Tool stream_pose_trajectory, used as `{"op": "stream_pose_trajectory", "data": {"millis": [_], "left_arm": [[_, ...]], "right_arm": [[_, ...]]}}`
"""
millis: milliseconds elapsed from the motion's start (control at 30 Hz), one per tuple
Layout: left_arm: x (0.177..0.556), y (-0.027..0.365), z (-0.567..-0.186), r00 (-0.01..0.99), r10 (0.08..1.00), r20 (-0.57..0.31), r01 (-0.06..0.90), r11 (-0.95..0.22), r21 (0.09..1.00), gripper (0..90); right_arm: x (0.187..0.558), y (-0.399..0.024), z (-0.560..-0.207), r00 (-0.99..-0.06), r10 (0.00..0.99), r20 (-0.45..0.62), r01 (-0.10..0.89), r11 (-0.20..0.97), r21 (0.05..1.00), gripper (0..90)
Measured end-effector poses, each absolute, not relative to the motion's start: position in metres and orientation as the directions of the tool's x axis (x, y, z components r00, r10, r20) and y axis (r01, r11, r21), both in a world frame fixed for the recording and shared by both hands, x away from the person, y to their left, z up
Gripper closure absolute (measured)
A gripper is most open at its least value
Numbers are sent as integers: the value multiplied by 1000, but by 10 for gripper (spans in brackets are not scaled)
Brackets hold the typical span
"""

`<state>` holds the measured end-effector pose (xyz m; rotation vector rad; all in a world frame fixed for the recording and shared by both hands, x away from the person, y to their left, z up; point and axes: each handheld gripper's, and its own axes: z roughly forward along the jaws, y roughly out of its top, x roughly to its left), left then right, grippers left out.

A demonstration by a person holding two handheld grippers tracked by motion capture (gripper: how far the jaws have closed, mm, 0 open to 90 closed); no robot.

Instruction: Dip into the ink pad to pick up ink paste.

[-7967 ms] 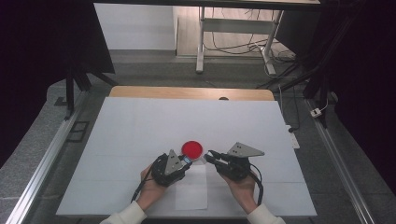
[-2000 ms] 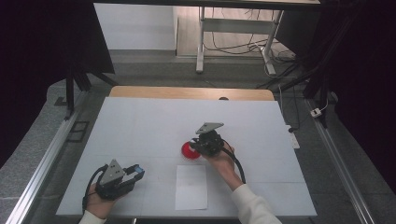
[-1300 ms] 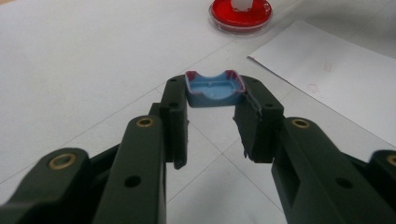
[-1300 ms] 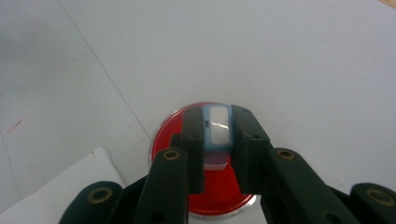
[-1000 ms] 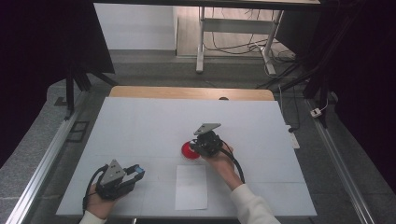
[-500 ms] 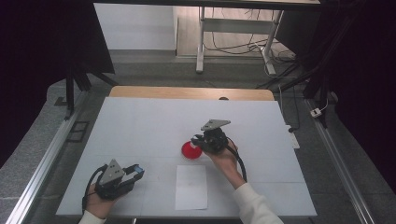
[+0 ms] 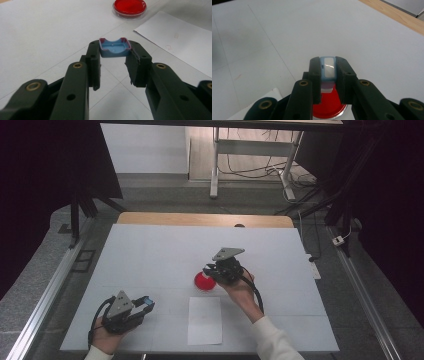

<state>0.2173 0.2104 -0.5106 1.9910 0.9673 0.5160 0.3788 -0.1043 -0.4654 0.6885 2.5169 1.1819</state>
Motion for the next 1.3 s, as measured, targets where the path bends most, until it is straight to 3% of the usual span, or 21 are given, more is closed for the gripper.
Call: {"op": "stream_pose_trajectory", "data": {"millis": [1300], "left_arm": [[218, 210, -511, 619, 785, 3, 440, -350, 827, 654]], "right_arm": [[384, -93, -486, -859, 509, -61, 323, 630, 706, 749]]}}
